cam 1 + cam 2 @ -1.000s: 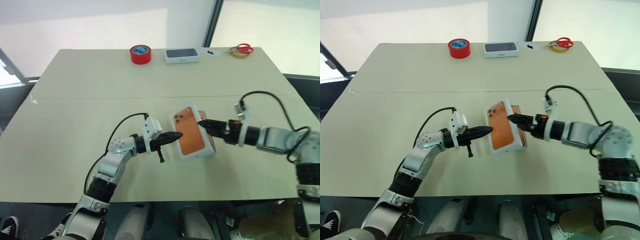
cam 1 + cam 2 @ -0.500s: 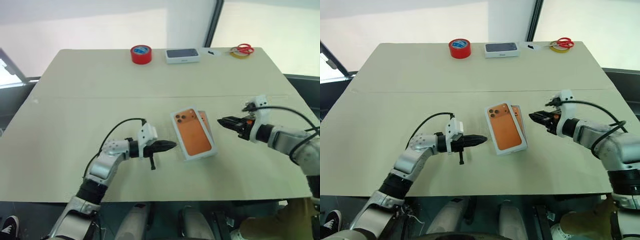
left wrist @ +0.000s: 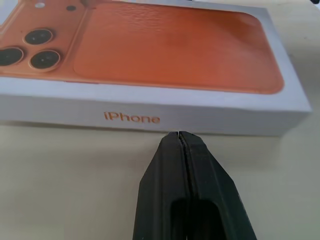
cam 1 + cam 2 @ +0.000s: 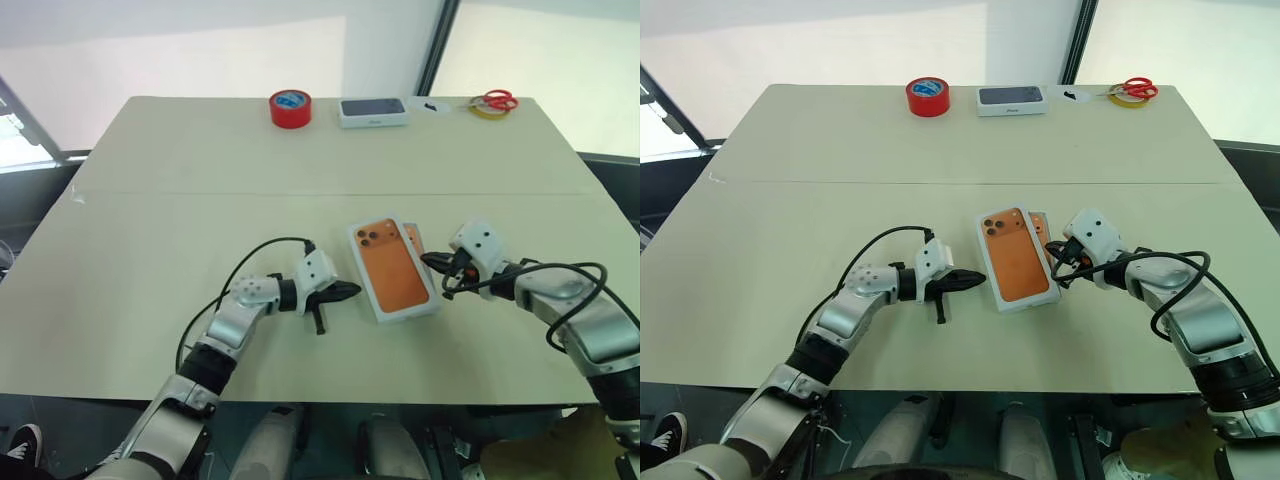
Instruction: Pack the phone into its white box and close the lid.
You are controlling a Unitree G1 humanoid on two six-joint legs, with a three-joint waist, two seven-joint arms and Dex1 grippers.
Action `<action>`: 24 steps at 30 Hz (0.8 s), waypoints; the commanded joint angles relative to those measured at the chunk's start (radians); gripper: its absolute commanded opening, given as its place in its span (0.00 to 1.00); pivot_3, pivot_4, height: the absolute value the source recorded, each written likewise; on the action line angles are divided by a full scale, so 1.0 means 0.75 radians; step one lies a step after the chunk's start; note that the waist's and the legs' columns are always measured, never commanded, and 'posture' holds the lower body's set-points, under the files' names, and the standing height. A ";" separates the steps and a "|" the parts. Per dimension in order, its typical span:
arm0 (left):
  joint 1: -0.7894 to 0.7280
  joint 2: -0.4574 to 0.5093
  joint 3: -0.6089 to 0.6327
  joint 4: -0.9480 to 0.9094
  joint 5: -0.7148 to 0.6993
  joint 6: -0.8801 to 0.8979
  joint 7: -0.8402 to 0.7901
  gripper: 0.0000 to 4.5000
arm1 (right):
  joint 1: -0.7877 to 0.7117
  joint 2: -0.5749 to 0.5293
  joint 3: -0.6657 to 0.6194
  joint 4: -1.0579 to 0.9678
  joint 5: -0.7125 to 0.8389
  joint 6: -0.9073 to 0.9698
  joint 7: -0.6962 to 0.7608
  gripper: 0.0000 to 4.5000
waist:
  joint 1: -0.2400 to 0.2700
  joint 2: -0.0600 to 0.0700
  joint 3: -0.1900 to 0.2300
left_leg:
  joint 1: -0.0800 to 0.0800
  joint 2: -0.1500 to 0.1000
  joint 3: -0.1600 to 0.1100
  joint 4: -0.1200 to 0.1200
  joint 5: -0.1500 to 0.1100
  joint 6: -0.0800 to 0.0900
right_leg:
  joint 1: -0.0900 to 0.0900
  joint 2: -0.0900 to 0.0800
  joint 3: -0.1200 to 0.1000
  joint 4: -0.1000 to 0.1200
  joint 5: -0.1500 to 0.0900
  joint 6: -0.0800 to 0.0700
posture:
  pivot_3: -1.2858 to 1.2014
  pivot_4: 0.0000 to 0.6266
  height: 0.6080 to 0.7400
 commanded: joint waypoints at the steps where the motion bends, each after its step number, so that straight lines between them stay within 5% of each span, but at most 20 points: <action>1: -0.055 -0.057 0.023 0.105 0.007 -0.072 0.037 0.00 | 0.005 0.009 -0.068 -0.054 -0.039 -0.007 -0.003 0.01 | 0.000 0.000 0.000 | 0.000 0.000 0.000 0.000 0.000 0.000 | 0.000 0.000 0.000 0.000 0.000 0.000 | 0.52 0.24 1.00; 12: -0.251 -0.201 0.070 0.402 0.036 -0.212 0.099 0.00 | -0.078 0.044 -0.082 0.037 -0.171 -0.009 -0.006 0.01 | 0.000 0.000 0.000 | 0.000 -0.001 -0.002 0.005 0.000 0.000 | 0.004 0.000 -0.003 0.001 0.000 0.001 | 0.52 0.24 1.00; 24: -0.243 -0.170 0.101 0.350 0.033 -0.223 0.108 0.00 | -0.064 0.026 -0.080 0.133 -0.331 -0.063 0.055 0.01 | -0.003 0.000 0.000 | 0.000 -0.001 -0.002 0.007 0.000 0.001 | 0.004 0.000 -0.003 0.002 0.000 0.001 | 0.52 0.24 1.00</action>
